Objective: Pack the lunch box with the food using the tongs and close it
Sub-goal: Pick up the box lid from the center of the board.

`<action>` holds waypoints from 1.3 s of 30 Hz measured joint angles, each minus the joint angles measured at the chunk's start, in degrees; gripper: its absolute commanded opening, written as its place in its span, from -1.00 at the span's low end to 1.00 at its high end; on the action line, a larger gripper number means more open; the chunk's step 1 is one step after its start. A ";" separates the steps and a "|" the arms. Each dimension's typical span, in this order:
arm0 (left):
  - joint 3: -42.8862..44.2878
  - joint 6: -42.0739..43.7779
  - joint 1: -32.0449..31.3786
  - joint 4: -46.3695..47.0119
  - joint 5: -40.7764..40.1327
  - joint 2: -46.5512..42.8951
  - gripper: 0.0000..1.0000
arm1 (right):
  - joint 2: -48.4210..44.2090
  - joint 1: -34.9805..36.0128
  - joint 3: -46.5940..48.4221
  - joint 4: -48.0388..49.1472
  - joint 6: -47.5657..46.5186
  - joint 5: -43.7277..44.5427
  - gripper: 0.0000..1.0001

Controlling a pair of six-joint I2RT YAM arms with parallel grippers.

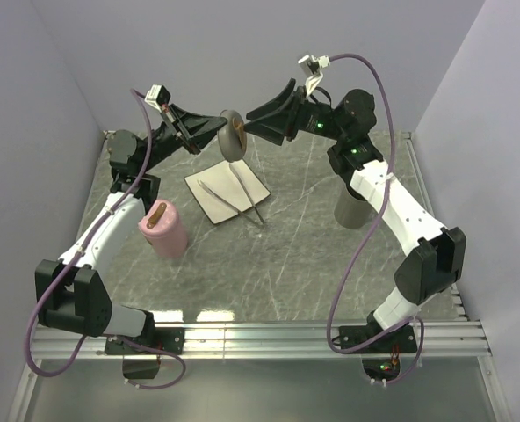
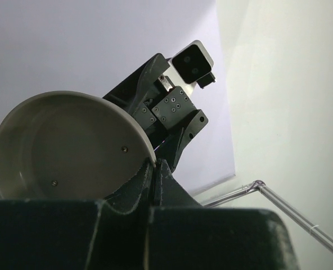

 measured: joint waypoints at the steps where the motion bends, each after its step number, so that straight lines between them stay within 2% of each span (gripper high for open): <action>1: 0.07 -0.22 0.09 0.02 -0.02 0.00 -0.99 | 0.17 0.11 0.28 0.33 0.09 0.09 0.28; 9: 0.11 -1.38 0.15 0.02 0.00 0.09 -0.99 | 0.22 1.75 0.20 -0.59 -4.83 0.22 0.25; 17: 0.11 -1.49 0.59 0.00 0.11 0.09 -0.99 | -0.11 4.50 -0.04 -8.59 -15.96 2.43 0.26; 22: 0.11 -1.55 0.87 0.04 0.04 0.09 -0.99 | -0.22 4.94 -0.04 -12.04 -19.85 2.99 0.22; 31: 0.11 -1.99 0.90 0.79 0.20 0.09 -0.99 | -0.22 4.92 -0.26 -11.98 -19.76 2.97 0.03; 39: -0.02 -2.62 0.83 1.84 0.74 -0.46 -0.99 | 0.02 4.68 -0.24 -10.67 -17.86 3.67 -0.42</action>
